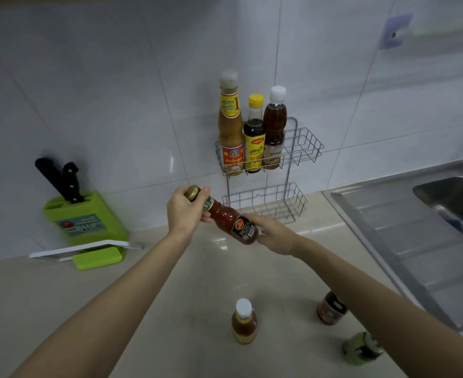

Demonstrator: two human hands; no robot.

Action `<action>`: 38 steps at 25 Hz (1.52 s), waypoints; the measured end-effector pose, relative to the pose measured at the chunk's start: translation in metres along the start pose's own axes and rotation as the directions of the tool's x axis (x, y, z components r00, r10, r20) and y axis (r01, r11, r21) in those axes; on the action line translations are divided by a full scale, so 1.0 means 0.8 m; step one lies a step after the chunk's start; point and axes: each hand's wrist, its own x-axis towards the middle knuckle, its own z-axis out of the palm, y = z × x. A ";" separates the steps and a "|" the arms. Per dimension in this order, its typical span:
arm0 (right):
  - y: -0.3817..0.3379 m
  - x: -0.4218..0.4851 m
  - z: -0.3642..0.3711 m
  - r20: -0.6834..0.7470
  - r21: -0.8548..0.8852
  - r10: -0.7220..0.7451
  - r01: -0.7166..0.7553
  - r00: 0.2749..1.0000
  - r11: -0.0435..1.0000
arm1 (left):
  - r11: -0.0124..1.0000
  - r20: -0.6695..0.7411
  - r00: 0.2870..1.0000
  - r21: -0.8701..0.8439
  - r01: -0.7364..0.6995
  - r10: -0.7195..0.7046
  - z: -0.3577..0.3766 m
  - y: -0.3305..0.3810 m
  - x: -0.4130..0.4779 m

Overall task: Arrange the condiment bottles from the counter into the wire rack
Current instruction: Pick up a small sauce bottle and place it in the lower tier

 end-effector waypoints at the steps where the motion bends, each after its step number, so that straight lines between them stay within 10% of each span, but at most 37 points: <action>1: 0.001 0.014 0.002 0.006 -0.026 0.000 0.000 1.000 1.000 | 0.998 -0.034 0.999 -0.044 0.035 -0.036 0.002 -0.006 0.007; 14: 0.047 0.120 0.013 0.059 -0.202 0.117 -0.103 0.991 0.974 | 0.984 -0.100 0.995 -0.177 -0.012 -0.006 0.059 -0.070 0.058; 38: 0.067 0.175 0.003 0.015 0.399 0.105 -0.102 0.994 0.911 | 0.976 0.309 0.943 0.138 -0.170 0.121 0.106 -0.033 0.146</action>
